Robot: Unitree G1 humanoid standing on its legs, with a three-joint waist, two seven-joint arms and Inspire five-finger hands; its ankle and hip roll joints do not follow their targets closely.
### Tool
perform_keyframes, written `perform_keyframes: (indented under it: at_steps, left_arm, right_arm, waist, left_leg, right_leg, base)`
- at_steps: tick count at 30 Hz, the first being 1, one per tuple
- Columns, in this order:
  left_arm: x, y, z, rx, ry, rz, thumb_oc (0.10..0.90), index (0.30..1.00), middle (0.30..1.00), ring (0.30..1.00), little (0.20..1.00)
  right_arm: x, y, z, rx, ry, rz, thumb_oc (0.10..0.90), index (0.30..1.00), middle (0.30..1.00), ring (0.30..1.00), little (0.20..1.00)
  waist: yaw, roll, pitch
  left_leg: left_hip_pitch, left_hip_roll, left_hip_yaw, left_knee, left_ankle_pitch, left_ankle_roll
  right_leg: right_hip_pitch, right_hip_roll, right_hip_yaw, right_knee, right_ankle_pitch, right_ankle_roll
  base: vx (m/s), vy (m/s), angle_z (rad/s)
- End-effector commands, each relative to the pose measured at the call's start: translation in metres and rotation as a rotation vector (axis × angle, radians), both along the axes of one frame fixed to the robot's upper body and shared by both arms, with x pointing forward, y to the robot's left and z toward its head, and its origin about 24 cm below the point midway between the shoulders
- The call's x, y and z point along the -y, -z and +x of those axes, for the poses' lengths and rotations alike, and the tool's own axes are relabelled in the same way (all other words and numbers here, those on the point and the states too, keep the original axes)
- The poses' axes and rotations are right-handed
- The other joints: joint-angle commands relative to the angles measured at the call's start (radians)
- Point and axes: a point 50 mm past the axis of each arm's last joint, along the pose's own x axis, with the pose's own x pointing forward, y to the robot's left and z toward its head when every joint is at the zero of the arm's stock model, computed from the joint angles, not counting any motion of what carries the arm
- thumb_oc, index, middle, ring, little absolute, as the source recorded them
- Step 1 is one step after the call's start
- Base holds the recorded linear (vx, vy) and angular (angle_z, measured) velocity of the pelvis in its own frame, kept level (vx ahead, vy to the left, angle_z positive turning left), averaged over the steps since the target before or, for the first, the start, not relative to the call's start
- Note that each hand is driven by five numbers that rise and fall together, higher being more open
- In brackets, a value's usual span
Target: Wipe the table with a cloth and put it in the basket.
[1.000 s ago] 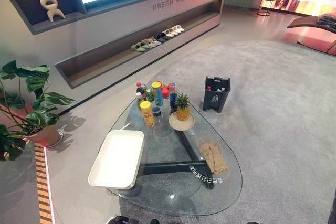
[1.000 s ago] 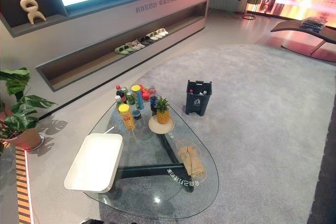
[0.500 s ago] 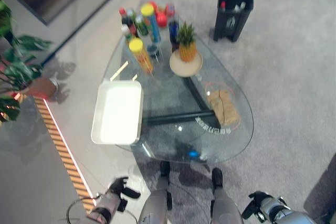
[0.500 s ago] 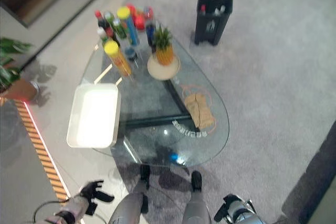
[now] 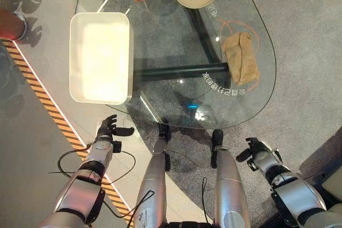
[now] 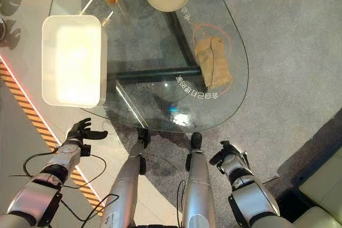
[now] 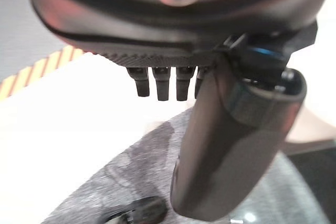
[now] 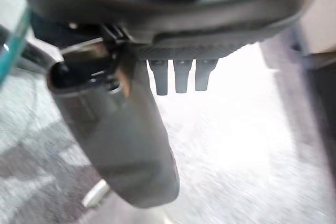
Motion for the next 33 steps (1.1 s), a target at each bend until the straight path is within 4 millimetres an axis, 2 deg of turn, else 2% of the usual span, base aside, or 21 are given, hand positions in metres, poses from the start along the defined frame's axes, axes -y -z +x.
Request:
perform_keyframes:
  at_steps: [1,7,14,19,23,27,33]
  left_arm:
    - [-0.021,0.013,-0.021,-0.038,-0.125,-0.027,0.8,0.9,0.9,0.9,0.9]
    - [-0.017,0.021,-0.027,-0.079,-0.093,-0.017,0.8,0.9,0.9,0.9,0.9]
    - [-0.019,0.018,-0.025,-0.067,-0.081,-0.004,0.8,0.9,0.9,0.9,0.9]
    - [-0.022,0.015,-0.023,-0.064,-0.077,0.001,0.8,0.9,0.9,0.9,0.9]
    - [-0.022,0.016,-0.024,-0.075,-0.069,-0.005,0.8,0.9,0.9,0.9,0.9]
    - [-0.022,0.021,-0.029,-0.084,-0.068,0.001,0.8,0.9,0.9,0.9,0.9]
    - [-0.025,0.025,-0.036,-0.08,-0.091,0.007,0.8,0.9,0.9,0.9,0.9]
  right_arm:
    - [0.033,0.006,-0.023,-0.014,0.095,-0.068,0.8,0.9,0.9,0.9,0.9]
    - [0.035,0.001,-0.019,0.041,0.13,-0.025,0.8,0.9,0.9,0.9,0.9]
    - [0.035,0.003,-0.022,0.062,0.151,0.002,0.8,0.9,0.9,0.9,0.9]
    - [0.042,-0.004,-0.019,0.104,0.184,0.001,0.8,0.9,0.9,0.9,0.9]
    - [0.06,-0.022,-0.015,0.24,0.33,0.014,0.8,0.9,0.9,0.9,0.9]
    - [0.072,-0.049,-0.004,0.459,0.451,0.034,0.8,0.9,0.9,0.9,0.9]
    - [0.078,-0.112,0.018,0.88,0.583,0.103,0.8,0.9,0.9,0.9,0.9]
  waist:
    - [-0.012,-0.017,-0.005]
    - [-0.004,-0.019,-0.005]
    - [0.001,-0.031,-0.005]
    - [0.005,-0.031,-0.005]
    - [0.006,-0.024,-0.005]
    - [0.007,-0.022,-0.005]
    - [0.0,-0.03,-0.005]
  left_leg:
    - [-0.07,-0.072,0.033,0.199,-0.159,0.075]
    - [-0.12,-0.073,0.028,0.258,-0.182,0.08]
    - [-0.142,-0.078,0.017,0.27,-0.189,0.083]
    - [-0.148,-0.077,0.014,0.261,-0.181,0.08]
    - [-0.143,-0.076,0.014,0.255,-0.178,0.078]
    - [-0.136,-0.077,0.013,0.254,-0.182,0.08]
    - [-0.128,-0.074,0.015,0.243,-0.184,0.08]
  right_leg:
    - [-0.034,0.057,-0.018,-0.131,0.129,-0.036]
    - [-0.08,0.055,-0.027,-0.087,0.117,-0.045]
    - [-0.099,0.063,-0.033,-0.079,0.116,-0.049]
    - [-0.104,0.062,-0.04,-0.086,0.121,-0.049]
    - [-0.099,0.06,-0.04,-0.089,0.12,-0.048]
    - [-0.092,0.06,-0.041,-0.088,0.12,-0.047]
    - [-0.087,0.065,-0.04,-0.096,0.123,-0.047]
  base:
    - [0.0,0.009,-0.03]
    - [0.02,0.008,-0.02]
    - [0.0,-0.007,0.01]
    - [0.0,-0.011,0.04]
    - [0.0,0.0,0.0]
    - [0.0,0.0,0.0]
    - [0.0,0.0,0.0]
